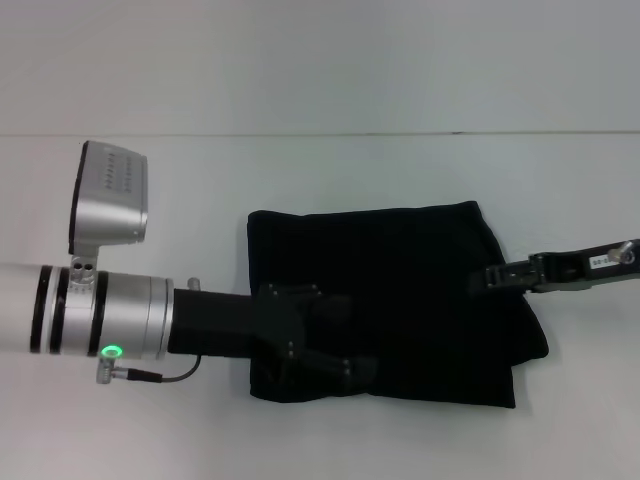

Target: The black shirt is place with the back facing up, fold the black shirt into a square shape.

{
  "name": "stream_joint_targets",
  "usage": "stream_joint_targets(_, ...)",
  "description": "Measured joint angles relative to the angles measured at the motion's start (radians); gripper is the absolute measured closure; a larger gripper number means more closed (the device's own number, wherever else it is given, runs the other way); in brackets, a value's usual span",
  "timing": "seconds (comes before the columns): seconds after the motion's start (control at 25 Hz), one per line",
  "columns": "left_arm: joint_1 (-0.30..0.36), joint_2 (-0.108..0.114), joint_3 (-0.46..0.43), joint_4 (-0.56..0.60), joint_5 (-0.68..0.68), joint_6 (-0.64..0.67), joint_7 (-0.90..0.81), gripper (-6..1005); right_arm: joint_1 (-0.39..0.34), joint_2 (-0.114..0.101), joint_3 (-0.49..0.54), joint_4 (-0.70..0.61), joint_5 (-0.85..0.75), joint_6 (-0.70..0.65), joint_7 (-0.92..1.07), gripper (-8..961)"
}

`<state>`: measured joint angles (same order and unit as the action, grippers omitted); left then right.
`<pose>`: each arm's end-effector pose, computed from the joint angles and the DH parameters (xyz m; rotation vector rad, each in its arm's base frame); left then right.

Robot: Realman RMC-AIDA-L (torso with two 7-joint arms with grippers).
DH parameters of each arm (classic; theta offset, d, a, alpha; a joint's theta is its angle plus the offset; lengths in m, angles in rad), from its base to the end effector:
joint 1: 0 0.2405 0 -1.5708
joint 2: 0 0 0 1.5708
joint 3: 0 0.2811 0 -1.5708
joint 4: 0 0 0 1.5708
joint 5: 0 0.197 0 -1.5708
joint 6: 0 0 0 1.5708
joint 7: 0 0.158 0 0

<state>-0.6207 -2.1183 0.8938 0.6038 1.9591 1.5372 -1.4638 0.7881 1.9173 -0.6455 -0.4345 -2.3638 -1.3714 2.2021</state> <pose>-0.2207 0.3332 -0.0723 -2.9530 -0.6246 -0.6953 0.2783 0.3995 -0.0056 -2.4400 1.6247 0.2749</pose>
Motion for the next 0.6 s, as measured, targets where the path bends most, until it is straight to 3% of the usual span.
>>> stream_joint_targets(0.6,0.002,0.002,0.000,0.035,0.062,0.023,0.003,67,0.000,0.042,0.014,0.048,0.014,0.063,0.020,168)
